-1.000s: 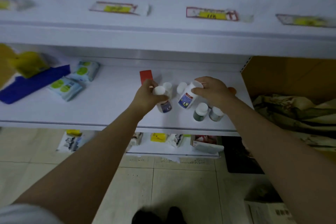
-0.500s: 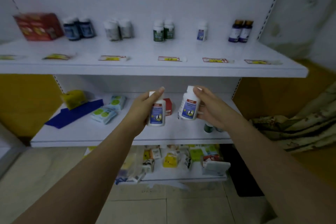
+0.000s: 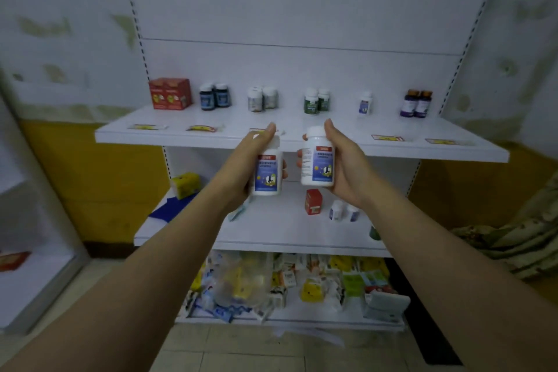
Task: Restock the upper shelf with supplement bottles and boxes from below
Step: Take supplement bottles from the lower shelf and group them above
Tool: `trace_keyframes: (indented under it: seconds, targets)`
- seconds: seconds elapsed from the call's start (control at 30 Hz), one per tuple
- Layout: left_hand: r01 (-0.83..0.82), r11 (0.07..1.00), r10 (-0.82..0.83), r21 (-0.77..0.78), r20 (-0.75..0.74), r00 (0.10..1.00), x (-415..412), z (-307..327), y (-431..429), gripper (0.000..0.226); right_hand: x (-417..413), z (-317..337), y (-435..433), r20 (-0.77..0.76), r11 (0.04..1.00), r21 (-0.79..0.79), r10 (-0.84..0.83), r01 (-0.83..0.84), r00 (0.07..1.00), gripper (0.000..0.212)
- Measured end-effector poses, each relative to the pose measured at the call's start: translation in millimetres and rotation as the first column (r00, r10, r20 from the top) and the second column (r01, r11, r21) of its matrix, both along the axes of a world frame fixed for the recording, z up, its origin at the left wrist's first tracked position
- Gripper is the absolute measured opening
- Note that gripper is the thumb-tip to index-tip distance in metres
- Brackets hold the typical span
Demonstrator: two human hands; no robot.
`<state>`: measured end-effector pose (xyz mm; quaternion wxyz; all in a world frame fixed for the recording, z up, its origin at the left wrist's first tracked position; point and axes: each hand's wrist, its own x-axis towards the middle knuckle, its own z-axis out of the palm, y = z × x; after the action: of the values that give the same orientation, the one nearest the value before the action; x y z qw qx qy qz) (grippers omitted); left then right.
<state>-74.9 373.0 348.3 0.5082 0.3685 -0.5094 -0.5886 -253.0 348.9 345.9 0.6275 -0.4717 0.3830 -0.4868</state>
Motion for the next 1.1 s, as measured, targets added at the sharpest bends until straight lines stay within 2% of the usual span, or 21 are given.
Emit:
trace_keyframes:
  seconds: [0.13,0.23,0.33,0.37,0.47,0.53,0.6,0.77,0.9,1.1]
  targets:
    - [-0.021,0.999,0.02,-0.03,-0.042,0.999,-1,28,14,0.033,2,22,8,0.045,0.997,-0.065,0.054,-0.051,0.998,0.042]
    - [0.001,0.998,-0.003,-0.068,-0.017,1.0,-10,42,17,0.028,-7,35,18,0.047,0.988,-0.137,0.075,-0.068,0.996,0.036]
    - [0.121,0.978,-0.117,-0.172,0.035,0.993,-27,49,10,0.009,-23,40,23,0.02,0.981,-0.194,0.018,-0.014,1.0,0.057]
    - [0.168,0.964,-0.155,-0.205,0.079,0.985,-34,50,6,0.011,-32,40,22,0.005,0.98,-0.201,0.002,-0.001,1.0,0.057]
    - [0.258,0.933,-0.208,-0.253,0.209,0.956,-60,46,-11,0.035,-66,40,23,-0.039,0.968,-0.228,-0.116,0.105,0.992,0.034]
    - [0.264,0.937,-0.22,-0.228,0.203,0.954,-83,43,-24,0.056,-93,36,22,-0.052,0.954,-0.225,-0.214,0.198,0.975,0.036]
    - [0.268,0.943,-0.234,-0.2,0.176,0.956,-109,40,-40,0.066,-120,29,16,-0.081,0.941,-0.214,-0.284,0.261,0.955,0.043]
    - [0.274,0.941,-0.241,-0.201,0.171,0.955,-180,29,-84,0.056,-185,19,-15,-0.14,0.911,-0.202,-0.39,0.36,0.91,0.05]
    - [0.248,0.943,-0.211,-0.223,0.177,0.961,-230,28,-129,0.059,-233,20,-59,-0.202,0.893,-0.248,-0.428,0.377,0.881,0.055]
    - [0.124,0.967,-0.07,-0.222,0.238,0.969,-277,31,-203,0.064,-293,28,-141,-0.296,0.895,-0.305,-0.414,0.326,0.861,0.044]
